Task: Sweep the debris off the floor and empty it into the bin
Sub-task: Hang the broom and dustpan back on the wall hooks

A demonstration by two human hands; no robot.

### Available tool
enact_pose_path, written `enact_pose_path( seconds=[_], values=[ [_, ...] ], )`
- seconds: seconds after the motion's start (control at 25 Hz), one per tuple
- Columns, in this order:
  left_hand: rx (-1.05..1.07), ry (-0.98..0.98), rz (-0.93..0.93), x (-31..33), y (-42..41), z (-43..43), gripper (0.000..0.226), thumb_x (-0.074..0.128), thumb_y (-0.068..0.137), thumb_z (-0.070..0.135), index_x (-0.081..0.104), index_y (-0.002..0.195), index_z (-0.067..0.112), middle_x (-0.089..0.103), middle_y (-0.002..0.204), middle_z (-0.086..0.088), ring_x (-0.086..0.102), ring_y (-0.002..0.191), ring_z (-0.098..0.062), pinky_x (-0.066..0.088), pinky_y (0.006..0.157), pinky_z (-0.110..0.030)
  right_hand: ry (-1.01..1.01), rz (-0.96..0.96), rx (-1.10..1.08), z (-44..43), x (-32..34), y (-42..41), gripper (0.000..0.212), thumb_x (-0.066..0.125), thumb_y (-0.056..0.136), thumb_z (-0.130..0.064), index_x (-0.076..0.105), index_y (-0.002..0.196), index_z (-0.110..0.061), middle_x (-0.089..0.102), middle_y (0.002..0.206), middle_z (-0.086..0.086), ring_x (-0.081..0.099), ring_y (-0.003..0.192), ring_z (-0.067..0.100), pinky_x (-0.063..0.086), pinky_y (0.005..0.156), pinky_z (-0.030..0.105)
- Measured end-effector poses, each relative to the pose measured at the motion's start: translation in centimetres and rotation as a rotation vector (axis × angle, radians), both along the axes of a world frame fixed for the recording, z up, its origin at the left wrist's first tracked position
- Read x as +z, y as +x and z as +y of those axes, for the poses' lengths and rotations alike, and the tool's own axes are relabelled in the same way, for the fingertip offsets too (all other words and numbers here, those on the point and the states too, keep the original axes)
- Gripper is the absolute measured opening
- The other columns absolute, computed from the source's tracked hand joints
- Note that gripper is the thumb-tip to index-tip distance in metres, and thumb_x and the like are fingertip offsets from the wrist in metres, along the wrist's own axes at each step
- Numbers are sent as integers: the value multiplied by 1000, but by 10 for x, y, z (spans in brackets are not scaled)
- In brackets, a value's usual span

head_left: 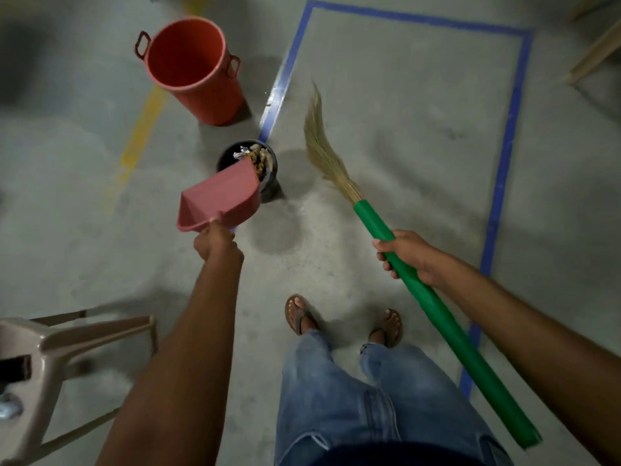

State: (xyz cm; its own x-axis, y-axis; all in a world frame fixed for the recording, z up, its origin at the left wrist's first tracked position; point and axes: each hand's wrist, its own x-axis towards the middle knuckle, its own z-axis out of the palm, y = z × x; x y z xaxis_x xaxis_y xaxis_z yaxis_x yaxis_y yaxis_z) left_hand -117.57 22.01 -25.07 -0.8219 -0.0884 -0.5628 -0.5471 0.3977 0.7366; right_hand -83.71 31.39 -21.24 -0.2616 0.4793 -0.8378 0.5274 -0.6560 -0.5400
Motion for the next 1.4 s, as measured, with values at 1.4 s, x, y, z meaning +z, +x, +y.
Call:
enact_pose_path(
  seconds=[1.4],
  values=[
    [-1948, -109, -183, 55, 333, -233, 32, 80, 86, 30, 70, 78, 1, 64, 70, -19, 50, 53, -20, 38, 48, -27, -192, 156, -1584, -541, 52, 162, 15, 56, 97, -3, 55, 101, 12, 68, 68, 21, 64, 45, 22, 51, 42, 27]
  ],
)
